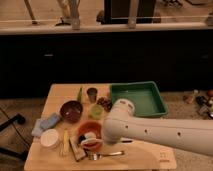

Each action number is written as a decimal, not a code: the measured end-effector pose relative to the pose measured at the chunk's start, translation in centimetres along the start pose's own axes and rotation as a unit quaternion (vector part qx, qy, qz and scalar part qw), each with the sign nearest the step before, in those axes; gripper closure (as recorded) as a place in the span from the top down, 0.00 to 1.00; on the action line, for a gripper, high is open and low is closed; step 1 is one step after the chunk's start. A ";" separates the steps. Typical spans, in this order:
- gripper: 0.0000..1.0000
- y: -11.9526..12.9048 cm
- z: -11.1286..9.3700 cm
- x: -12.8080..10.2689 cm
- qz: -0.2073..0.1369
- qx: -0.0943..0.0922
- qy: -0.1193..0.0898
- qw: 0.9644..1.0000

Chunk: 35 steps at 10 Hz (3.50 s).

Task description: Place brush in purple bowl

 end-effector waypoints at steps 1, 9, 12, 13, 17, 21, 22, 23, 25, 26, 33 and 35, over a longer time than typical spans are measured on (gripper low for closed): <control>0.11 -0.6 -0.2 -0.1 -0.001 0.008 0.002 1.000; 0.00 -7.7 -0.3 -0.7 0.008 0.054 -0.026 0.998; 0.00 -8.6 -0.1 -1.9 0.003 0.056 -0.049 0.997; 0.00 -9.0 0.0 -2.8 -0.004 0.056 -0.054 0.997; 0.00 -10.6 0.1 -5.1 -0.023 0.058 -0.059 0.996; 0.00 -12.3 0.8 -5.7 -0.020 0.063 -0.057 0.996; 0.00 -12.8 1.2 -5.9 -0.017 0.062 -0.057 0.996; 0.00 -13.3 1.6 -6.2 -0.016 0.060 -0.057 0.996; 0.00 -14.6 2.6 -7.0 -0.017 0.056 -0.057 0.997; 0.00 -15.2 3.2 -7.6 -0.019 0.053 -0.058 0.997; 0.00 -16.8 5.8 -12.9 -0.050 0.038 -0.063 0.996; 0.00 -17.2 5.9 -13.7 -0.050 0.041 -0.062 0.996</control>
